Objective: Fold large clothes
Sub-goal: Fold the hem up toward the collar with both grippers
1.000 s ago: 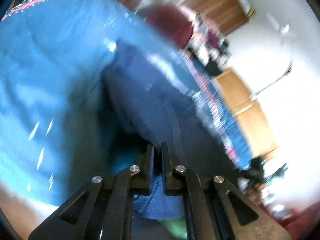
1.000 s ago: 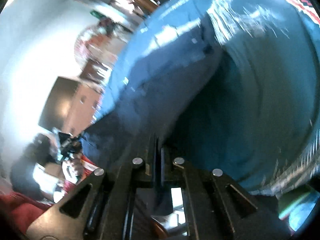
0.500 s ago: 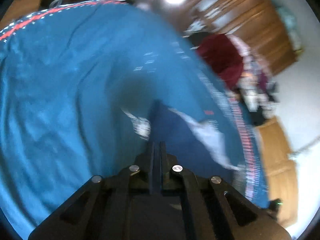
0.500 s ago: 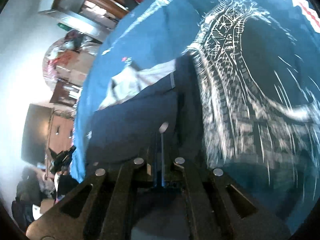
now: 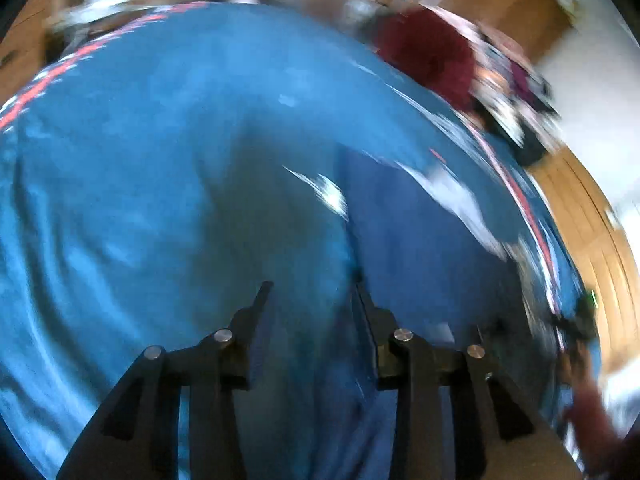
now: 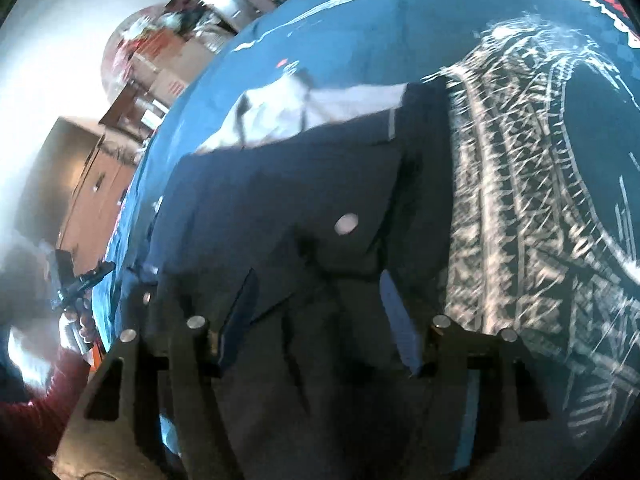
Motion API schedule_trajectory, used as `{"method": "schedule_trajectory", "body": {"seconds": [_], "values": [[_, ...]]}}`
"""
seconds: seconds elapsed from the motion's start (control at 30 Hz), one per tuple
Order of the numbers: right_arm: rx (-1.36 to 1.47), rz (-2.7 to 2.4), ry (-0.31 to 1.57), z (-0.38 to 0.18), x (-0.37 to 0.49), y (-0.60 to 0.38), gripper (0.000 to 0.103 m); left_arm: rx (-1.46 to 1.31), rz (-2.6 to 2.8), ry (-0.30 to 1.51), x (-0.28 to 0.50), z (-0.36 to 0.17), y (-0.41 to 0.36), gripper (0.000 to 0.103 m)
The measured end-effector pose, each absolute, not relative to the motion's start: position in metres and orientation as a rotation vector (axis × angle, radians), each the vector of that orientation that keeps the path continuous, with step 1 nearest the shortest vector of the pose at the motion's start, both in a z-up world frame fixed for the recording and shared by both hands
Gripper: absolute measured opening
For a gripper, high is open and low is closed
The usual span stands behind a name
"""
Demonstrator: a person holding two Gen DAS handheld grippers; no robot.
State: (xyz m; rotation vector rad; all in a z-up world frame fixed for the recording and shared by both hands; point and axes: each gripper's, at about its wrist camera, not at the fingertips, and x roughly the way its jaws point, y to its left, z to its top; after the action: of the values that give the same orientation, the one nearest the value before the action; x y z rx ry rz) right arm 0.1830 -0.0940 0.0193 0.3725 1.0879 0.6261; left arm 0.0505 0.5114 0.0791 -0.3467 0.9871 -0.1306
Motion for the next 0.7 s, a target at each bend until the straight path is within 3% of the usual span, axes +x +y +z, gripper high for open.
{"method": "schedule_trajectory", "body": {"seconds": [0.27,0.57,0.7], "values": [[0.328,0.662,1.101,0.019,0.162,-0.073,0.065,-0.227,-0.277,1.077,0.042,0.050,0.459,0.038],[0.212,0.689,1.105,0.020,0.161,-0.052,0.068,-0.260,-0.213,1.052,0.055,0.028,0.453,0.037],[0.110,0.706,1.119,0.015,0.170,-0.043,0.069,-0.264,-0.253,1.057,0.052,0.025,0.451,0.013]]}}
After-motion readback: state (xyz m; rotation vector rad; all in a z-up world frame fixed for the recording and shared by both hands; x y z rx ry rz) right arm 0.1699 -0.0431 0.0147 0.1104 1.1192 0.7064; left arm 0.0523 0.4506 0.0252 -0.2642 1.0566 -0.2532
